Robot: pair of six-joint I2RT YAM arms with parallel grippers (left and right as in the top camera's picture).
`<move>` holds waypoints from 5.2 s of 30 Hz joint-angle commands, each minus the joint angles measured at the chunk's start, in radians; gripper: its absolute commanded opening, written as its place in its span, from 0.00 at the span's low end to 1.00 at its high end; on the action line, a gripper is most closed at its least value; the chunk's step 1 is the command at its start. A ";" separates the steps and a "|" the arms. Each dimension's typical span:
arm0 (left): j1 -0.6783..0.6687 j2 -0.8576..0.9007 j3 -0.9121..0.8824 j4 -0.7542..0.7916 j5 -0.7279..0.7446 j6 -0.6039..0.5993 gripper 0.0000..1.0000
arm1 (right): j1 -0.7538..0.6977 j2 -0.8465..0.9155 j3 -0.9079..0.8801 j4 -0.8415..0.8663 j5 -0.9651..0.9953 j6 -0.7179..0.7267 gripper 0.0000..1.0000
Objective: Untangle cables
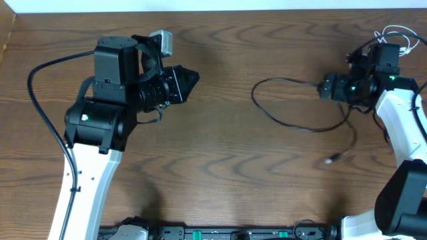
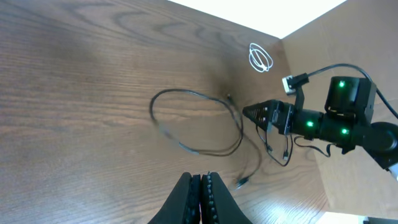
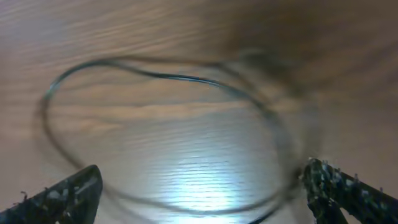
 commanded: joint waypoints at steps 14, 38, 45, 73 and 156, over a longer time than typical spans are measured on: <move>-0.045 0.100 0.002 -0.024 -0.129 0.027 0.08 | 0.151 0.002 -0.007 -0.022 -0.159 -0.209 0.98; -0.013 0.118 0.001 -0.117 -0.248 0.028 0.07 | 0.537 0.315 -0.007 0.269 0.209 -0.036 0.57; -0.013 0.118 0.001 -0.117 -0.248 0.028 0.08 | 0.548 0.323 -0.007 0.273 0.274 -0.038 0.38; -0.013 0.118 0.000 -0.132 -0.256 0.028 0.08 | 0.227 -0.127 0.175 0.168 0.089 0.265 0.01; -0.013 0.120 -0.014 -0.132 -0.296 0.028 0.98 | -0.428 -0.075 0.217 0.080 0.719 0.324 0.99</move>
